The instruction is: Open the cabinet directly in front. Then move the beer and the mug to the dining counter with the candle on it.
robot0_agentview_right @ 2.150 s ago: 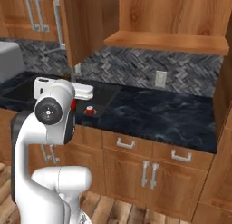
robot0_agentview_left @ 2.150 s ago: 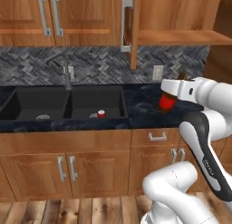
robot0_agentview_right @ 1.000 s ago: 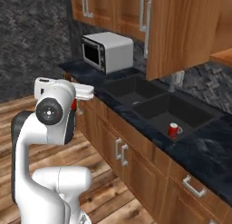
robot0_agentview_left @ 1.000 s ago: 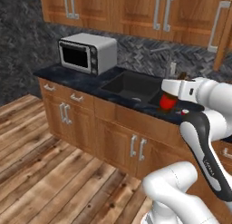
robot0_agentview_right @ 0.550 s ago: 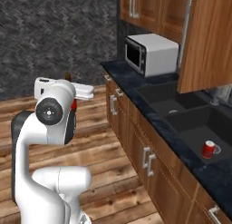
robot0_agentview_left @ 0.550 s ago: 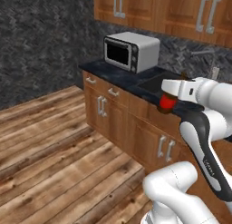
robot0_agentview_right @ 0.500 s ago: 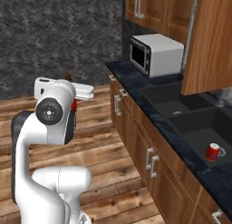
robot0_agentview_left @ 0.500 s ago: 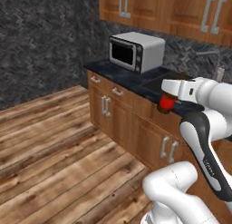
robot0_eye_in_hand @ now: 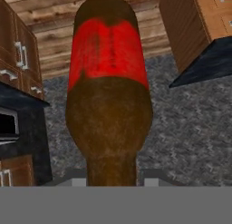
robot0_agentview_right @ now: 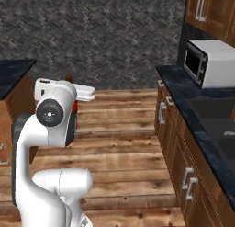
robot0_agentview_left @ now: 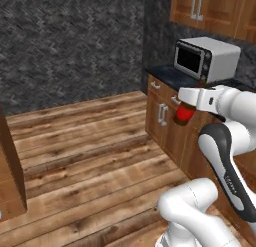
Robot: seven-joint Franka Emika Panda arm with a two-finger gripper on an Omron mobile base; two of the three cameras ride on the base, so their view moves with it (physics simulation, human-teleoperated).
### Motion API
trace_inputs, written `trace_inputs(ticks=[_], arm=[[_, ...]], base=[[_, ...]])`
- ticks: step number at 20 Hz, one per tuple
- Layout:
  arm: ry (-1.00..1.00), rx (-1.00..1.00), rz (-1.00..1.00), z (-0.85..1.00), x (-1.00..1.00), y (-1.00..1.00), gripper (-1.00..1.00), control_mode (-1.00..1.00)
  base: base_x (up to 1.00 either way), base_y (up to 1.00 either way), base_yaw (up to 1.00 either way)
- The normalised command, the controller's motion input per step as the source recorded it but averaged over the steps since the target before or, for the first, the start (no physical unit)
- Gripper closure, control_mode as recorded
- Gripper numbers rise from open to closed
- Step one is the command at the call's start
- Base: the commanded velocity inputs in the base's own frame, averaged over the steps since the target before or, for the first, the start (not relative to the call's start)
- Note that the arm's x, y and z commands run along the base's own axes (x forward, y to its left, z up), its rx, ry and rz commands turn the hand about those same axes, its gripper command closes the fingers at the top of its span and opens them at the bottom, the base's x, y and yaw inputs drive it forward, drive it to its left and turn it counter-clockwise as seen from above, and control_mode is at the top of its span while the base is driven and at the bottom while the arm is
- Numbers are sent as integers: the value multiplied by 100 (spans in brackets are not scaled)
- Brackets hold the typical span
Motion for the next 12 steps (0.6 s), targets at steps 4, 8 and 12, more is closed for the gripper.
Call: trace_inputs(ticks=[4,8,12], arm=[[0,0,0,0,0,0,100,100],[0,0,0,0,0,0,100,100],[0,0,0,0,0,0,100,100]], base=[[4,37,38],[13,39,26],[19,44,14]])
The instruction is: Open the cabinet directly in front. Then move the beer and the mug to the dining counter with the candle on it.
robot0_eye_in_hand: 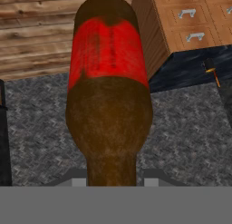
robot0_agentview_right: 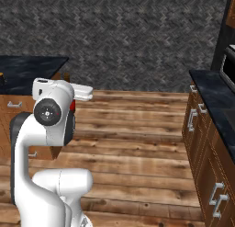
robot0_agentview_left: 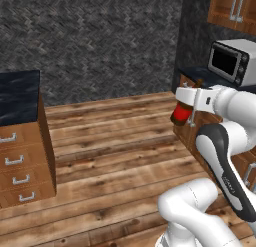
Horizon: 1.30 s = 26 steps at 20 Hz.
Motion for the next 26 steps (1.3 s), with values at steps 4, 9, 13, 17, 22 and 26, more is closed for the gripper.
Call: trace_inputs(ticks=[4,9,13,17,22,26], arm=[[0,0,0,0,0,0,100,100],[0,0,0,0,0,0,100,100],[0,0,0,0,0,0,100,100],[0,0,0,0,0,0,100,100],[0,0,0,0,0,0,100,100],[0,0,0,0,0,0,100,100]], base=[[23,53,4],[31,65,0],[34,73,0],[32,71,0],[36,68,0],[41,60,0]])
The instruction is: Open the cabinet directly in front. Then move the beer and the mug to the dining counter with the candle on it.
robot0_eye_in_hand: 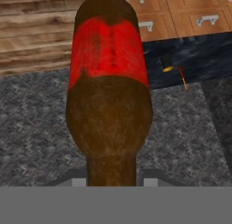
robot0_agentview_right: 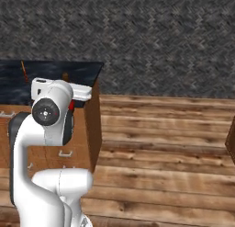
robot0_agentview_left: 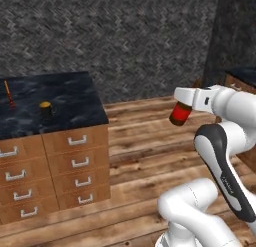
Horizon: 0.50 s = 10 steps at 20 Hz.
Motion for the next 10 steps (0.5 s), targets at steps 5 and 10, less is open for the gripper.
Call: trace_inputs(ticks=[5,10], arm=[[0,0,0,0,0,0,100,100],[0,0,0,0,0,0,100,100]], base=[[53,59,0],[48,56,0]])
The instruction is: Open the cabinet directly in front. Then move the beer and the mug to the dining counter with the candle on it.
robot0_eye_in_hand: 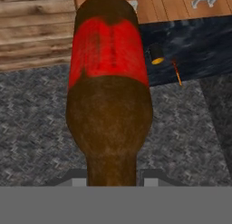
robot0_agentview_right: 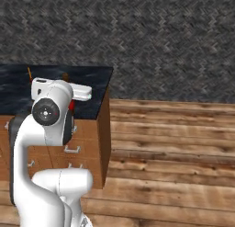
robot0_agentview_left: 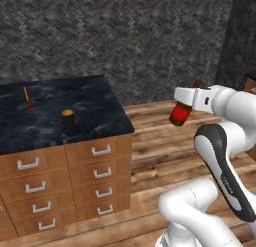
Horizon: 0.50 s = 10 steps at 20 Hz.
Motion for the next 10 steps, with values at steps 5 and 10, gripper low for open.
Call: trace_inputs(ticks=[5,10], arm=[[0,0,0,0,0,0,100,100],[0,0,0,0,0,0,100,100]], base=[[51,48,0],[44,41,0]])
